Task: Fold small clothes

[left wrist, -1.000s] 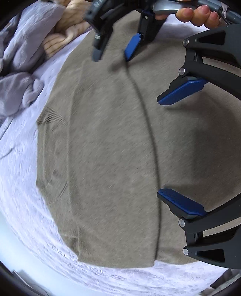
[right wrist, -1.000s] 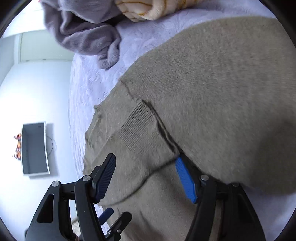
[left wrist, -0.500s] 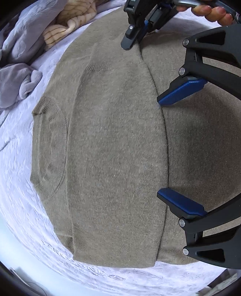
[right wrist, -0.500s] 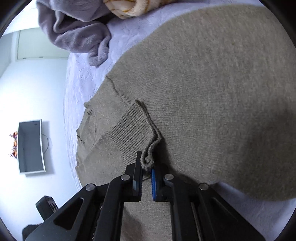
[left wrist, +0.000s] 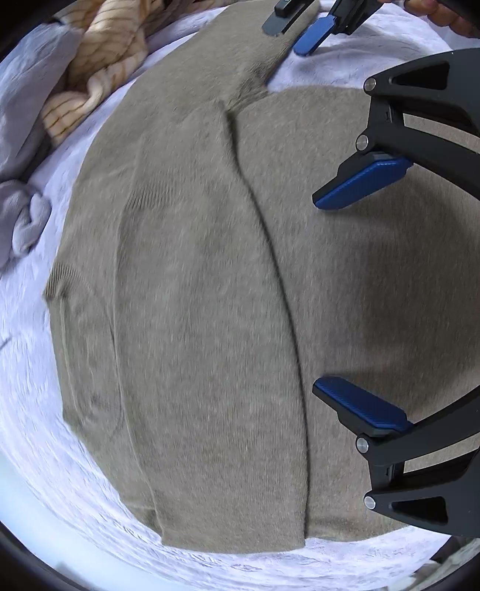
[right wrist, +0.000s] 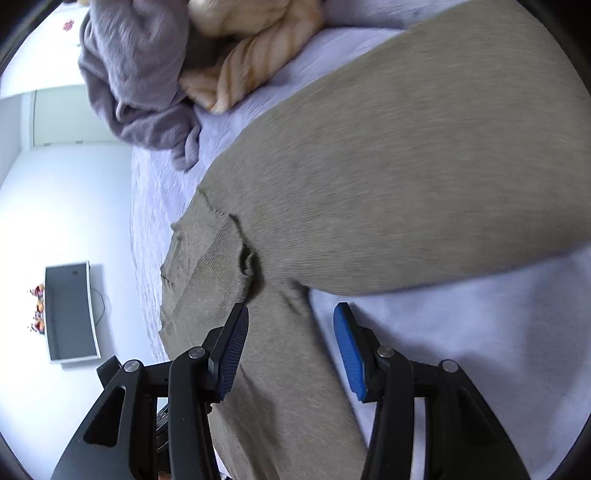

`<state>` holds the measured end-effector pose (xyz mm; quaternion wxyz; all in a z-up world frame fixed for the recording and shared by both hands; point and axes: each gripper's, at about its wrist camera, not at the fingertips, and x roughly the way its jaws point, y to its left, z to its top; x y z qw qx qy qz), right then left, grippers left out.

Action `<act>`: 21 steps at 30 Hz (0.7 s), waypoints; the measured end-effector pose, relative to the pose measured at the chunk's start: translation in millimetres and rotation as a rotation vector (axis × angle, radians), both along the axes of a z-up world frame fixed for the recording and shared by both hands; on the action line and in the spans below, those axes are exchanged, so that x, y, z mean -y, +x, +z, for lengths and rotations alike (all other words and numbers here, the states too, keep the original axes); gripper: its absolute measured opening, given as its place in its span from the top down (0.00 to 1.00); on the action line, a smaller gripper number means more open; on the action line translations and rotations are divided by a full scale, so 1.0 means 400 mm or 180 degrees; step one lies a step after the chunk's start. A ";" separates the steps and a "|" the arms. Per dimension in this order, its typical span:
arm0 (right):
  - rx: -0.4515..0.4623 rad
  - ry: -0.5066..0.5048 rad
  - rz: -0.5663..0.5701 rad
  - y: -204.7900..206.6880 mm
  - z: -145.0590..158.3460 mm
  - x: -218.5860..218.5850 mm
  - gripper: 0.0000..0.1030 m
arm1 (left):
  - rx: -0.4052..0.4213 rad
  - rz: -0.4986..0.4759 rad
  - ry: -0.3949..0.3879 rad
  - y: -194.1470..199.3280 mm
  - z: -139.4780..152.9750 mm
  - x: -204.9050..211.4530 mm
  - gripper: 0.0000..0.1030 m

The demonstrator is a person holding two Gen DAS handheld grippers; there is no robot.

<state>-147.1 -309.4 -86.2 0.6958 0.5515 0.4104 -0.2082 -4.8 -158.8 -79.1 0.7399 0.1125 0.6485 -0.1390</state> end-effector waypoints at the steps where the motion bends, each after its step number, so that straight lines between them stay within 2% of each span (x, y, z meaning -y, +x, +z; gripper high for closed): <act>1: 0.0020 -0.0004 -0.0106 -0.031 0.008 0.013 0.49 | -0.0016 -0.0036 -0.0016 -0.005 0.000 0.015 0.11; 8: 0.0059 -0.0294 -0.0753 -0.206 0.084 0.102 0.49 | -0.0012 -0.0260 -0.0089 -0.025 0.006 0.148 0.11; 15: 0.0058 -0.0342 -0.1502 -0.370 0.099 0.160 0.49 | 0.0106 -0.0524 -0.0192 -0.034 0.025 0.314 0.11; 21: 0.0478 -0.0173 -0.1971 -0.443 0.058 0.206 0.49 | 0.0194 -0.0608 -0.0234 -0.006 0.027 0.419 0.11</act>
